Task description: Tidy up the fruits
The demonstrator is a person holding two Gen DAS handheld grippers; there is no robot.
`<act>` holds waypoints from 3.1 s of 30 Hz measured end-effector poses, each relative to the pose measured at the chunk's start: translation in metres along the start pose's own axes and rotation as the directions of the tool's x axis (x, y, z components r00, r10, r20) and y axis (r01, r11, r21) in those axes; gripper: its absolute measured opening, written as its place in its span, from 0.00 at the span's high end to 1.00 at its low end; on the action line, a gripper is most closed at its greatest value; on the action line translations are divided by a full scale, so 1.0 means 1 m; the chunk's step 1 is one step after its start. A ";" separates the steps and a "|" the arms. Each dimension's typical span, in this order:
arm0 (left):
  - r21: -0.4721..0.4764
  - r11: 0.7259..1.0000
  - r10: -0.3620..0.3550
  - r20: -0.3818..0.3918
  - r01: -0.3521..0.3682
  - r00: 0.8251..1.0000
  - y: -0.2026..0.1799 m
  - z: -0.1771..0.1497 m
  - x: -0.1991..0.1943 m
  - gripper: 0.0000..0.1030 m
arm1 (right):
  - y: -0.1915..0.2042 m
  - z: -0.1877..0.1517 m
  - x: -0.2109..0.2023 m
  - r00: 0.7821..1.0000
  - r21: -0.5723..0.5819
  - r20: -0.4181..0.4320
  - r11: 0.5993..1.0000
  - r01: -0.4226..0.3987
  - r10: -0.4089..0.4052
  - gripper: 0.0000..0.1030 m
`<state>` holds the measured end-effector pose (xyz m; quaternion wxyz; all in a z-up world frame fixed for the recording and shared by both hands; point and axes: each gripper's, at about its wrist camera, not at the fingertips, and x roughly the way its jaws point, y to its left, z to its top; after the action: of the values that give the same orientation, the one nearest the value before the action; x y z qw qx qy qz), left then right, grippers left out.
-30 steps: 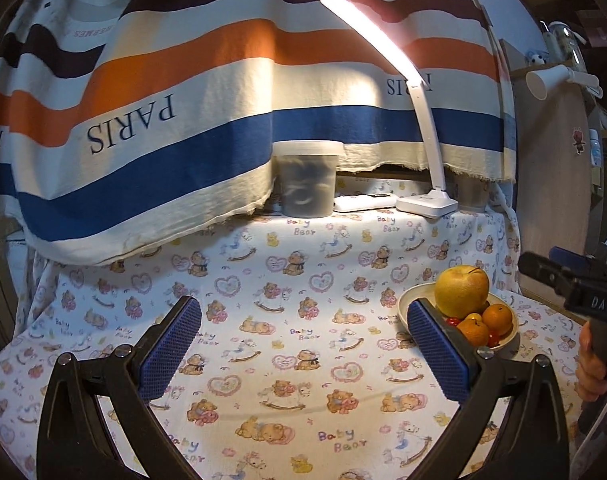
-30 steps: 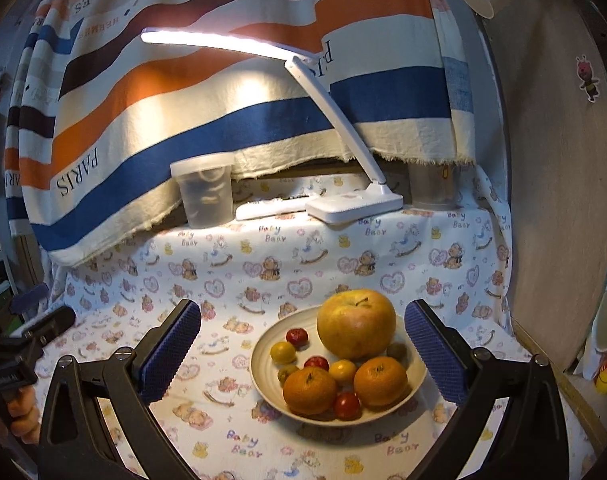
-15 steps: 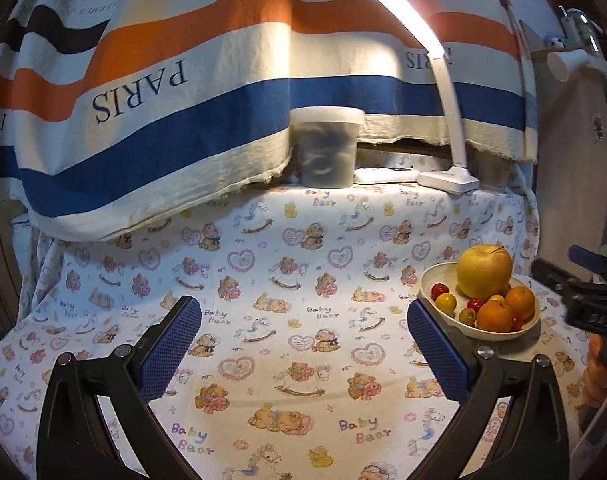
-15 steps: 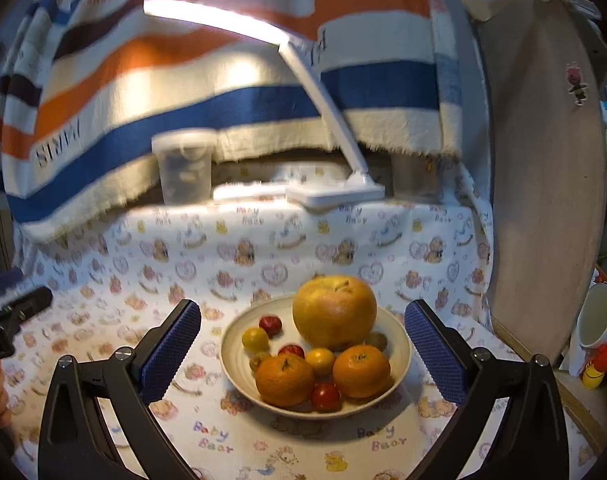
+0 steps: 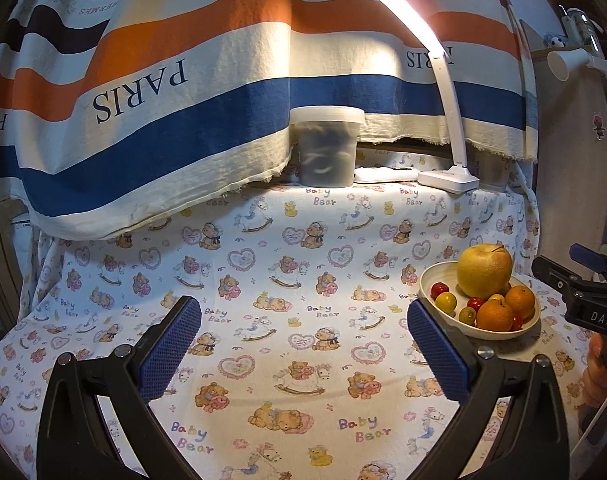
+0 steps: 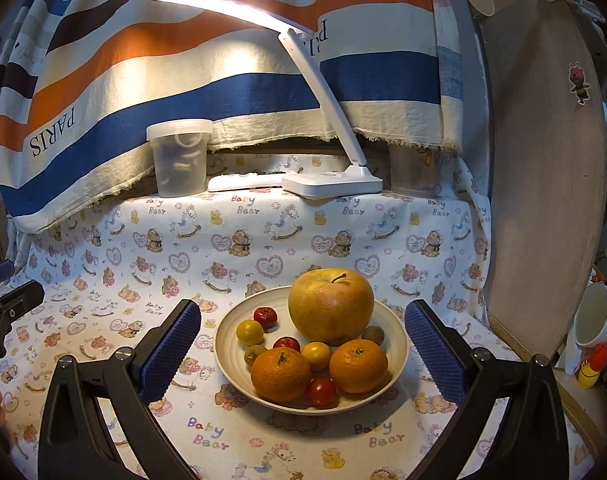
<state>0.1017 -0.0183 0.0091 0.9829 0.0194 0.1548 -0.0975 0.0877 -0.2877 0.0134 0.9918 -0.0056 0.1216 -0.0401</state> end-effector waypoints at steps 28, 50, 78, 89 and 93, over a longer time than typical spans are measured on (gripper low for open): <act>0.002 1.000 -0.006 -0.004 0.006 1.000 0.000 -0.001 -0.001 0.00 | 0.003 0.000 0.000 1.000 -0.004 -0.003 1.000 -0.005 0.005 0.00; 0.005 1.000 -0.012 -0.013 0.012 1.000 0.000 -0.001 0.000 0.00 | 0.004 -0.001 0.001 1.000 -0.006 -0.008 1.000 -0.008 0.008 0.00; 0.002 1.000 -0.005 -0.005 0.005 1.000 0.000 -0.001 -0.002 0.00 | 0.005 -0.001 0.001 1.000 -0.006 -0.009 1.000 -0.007 0.007 0.00; 0.003 1.000 -0.008 -0.007 0.008 1.000 0.001 -0.001 -0.001 0.00 | 0.004 -0.001 0.001 1.000 -0.006 -0.009 1.000 -0.008 0.008 0.00; 0.003 1.000 -0.009 -0.007 0.009 1.000 0.001 -0.001 -0.001 0.00 | 0.005 -0.001 0.001 1.000 -0.006 -0.010 1.000 -0.008 0.008 0.00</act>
<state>0.1005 -0.0170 0.0087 0.9819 0.0206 0.1583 -0.1023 0.0891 -0.2834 0.0118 0.9913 -0.0081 0.1265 -0.0358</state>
